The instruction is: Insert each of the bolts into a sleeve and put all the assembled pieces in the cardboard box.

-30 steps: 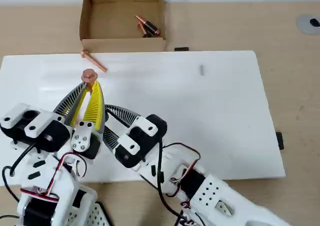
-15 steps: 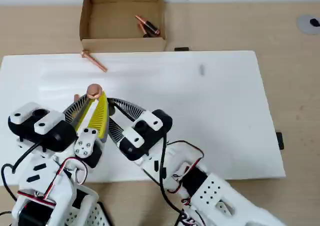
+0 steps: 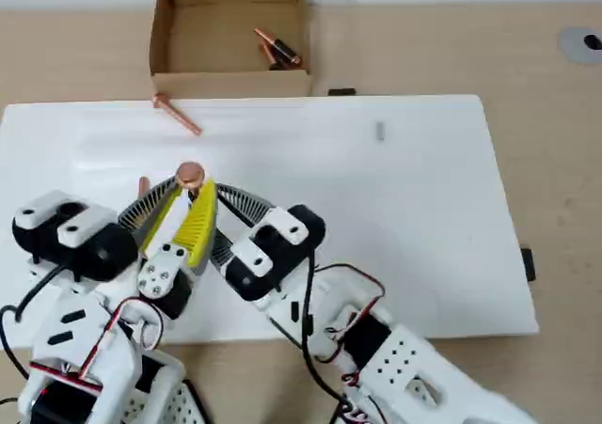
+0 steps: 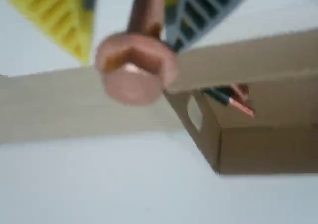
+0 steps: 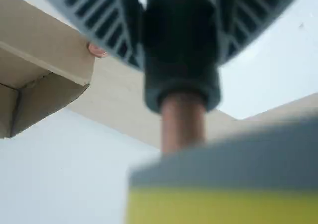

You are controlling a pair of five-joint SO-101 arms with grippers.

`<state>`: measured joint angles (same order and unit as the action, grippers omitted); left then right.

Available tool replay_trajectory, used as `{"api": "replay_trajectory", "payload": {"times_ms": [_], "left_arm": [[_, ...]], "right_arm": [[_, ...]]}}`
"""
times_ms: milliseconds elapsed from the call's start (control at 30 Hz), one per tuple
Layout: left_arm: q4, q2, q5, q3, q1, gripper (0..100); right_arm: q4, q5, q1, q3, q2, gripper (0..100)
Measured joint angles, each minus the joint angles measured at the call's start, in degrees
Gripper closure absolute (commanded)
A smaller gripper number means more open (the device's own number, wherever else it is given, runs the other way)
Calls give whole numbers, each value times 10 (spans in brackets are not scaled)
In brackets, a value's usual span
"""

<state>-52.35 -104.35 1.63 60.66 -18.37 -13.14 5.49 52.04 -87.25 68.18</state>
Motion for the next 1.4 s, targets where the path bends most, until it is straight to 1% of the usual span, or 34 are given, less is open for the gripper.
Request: {"api": "replay_trajectory", "payload": {"times_ms": [33,200,333,467,600,733,867,967,1067,1200,1300,1400], "left_arm": [[-9,0,-11,-4,0,832],[-55,-1,-13,-37,2,809],[-87,-1,-13,-69,18,809],[-96,-2,-18,-103,38,812],[-91,-3,-29,-144,69,815],[-92,8,-31,-169,118,815],[-138,68,-30,-191,168,815],[-174,127,7,-210,183,815],[-191,187,40,-212,186,815],[-189,255,52,-176,188,815],[-161,295,54,-120,207,815],[-120,307,54,-62,238,815]], "right_arm": [[0,0,0,0,0,989],[0,0,-2,-2,-1,989],[-1,0,-2,1,0,989],[-1,0,-6,3,0,989],[-1,0,-45,20,-4,989],[-1,9,-120,101,-59,989],[2,32,-183,246,-181,989],[36,35,-212,396,-308,989],[89,35,-236,560,-455,989],[164,35,-267,796,-670,989],[204,35,-289,977,-838,989],[243,35,-305,1159,-1007,989]]}}
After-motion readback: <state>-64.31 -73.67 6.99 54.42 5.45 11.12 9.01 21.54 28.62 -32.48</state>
